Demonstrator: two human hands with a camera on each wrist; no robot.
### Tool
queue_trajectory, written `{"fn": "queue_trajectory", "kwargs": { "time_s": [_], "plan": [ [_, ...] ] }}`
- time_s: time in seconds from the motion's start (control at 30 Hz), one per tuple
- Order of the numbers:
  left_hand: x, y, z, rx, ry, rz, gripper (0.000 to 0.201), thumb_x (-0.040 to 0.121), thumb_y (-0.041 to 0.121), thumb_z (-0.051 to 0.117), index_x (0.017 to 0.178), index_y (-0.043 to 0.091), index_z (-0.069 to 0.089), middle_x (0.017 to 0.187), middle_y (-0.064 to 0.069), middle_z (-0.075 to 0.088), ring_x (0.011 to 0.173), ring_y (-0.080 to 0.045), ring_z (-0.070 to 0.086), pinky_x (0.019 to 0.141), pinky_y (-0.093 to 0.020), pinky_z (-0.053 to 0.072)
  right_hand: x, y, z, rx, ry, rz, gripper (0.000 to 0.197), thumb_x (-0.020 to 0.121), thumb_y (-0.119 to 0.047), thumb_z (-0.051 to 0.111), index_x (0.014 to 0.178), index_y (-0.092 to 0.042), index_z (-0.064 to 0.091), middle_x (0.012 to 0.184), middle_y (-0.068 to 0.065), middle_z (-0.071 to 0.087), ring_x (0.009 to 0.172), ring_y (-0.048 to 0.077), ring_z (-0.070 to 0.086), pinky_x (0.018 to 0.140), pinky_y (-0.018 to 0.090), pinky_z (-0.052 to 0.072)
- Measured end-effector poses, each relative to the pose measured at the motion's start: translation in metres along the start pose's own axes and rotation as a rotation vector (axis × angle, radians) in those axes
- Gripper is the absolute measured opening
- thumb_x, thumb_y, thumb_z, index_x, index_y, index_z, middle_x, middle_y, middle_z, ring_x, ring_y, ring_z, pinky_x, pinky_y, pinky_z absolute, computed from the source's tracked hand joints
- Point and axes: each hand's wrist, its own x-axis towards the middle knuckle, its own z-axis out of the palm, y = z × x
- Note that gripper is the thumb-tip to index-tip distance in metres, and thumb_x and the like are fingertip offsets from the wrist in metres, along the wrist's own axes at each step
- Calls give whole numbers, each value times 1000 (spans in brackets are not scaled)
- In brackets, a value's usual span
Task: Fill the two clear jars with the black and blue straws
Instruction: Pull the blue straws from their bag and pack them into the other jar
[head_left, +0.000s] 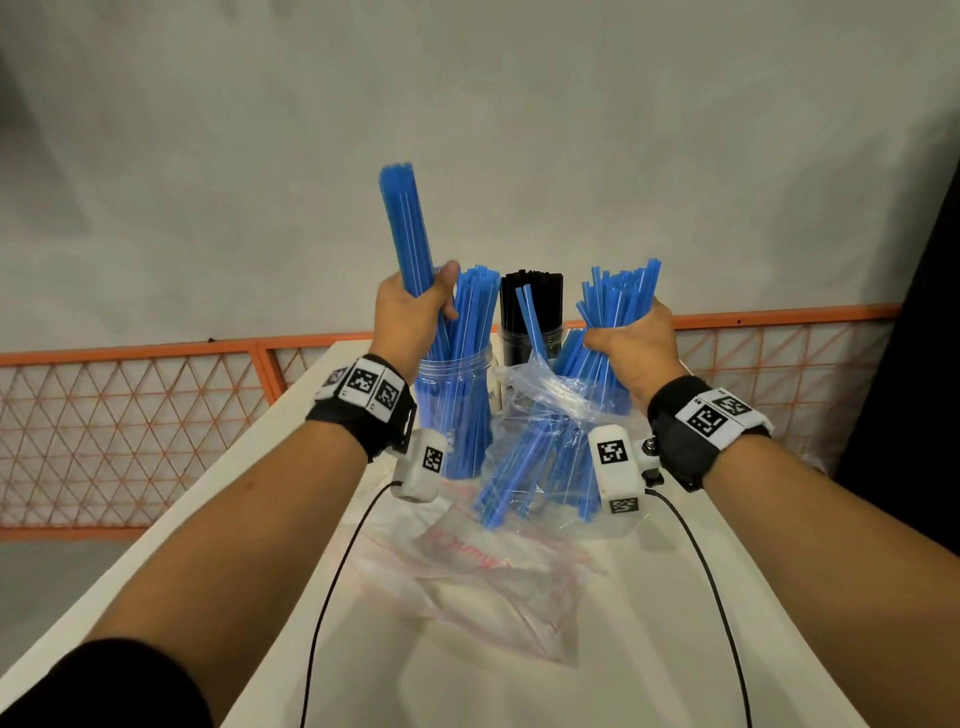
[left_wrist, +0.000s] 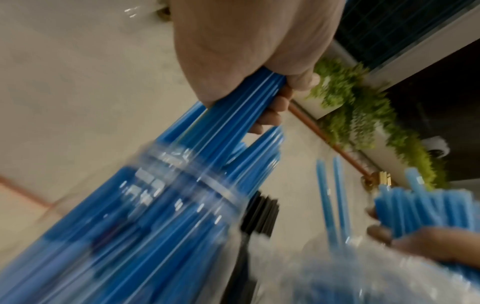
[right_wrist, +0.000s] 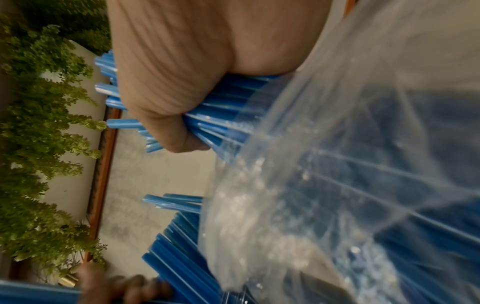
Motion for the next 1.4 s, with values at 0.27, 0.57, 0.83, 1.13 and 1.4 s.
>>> {"fn": "queue_trajectory", "kwargs": {
  "time_s": [0.27,0.57,0.83,1.13,1.4],
  "plan": [
    [7,-17,6,30,61,-124,10,86,18,75,91,18,66,90,-4,73,82,-20,73,75,-37,61,1,0,-1,7,-12,-14,40,74,9,72,111,0,59,84,0,63,74,9,64,60,14,52],
    [11,-18,5,205,58,-27,36,82,17,76,112,15,56,105,-5,69,90,-17,70,76,-32,61,1,0,-1,31,-16,-17,35,74,9,73,103,-7,59,83,-1,64,73,9,64,59,15,53],
    [40,31,10,777,-211,476,49,93,41,57,140,28,50,147,6,47,133,-15,46,108,-31,37,2,1,-1,50,-13,-29,35,73,12,72,92,-13,57,79,-2,62,69,7,63,56,12,51],
    [-10,48,28,792,-84,568,25,93,39,54,92,18,68,85,5,66,81,-14,61,73,-31,48,1,2,-2,35,-13,-32,37,72,9,73,87,-21,57,80,-3,63,69,5,64,58,13,52],
    [-32,28,68,627,-404,0,63,87,41,69,139,12,49,122,-1,60,107,-16,60,88,-29,51,0,1,-4,52,-34,-24,39,72,10,73,106,-6,61,94,8,68,85,18,67,74,26,57]
  ]
}}
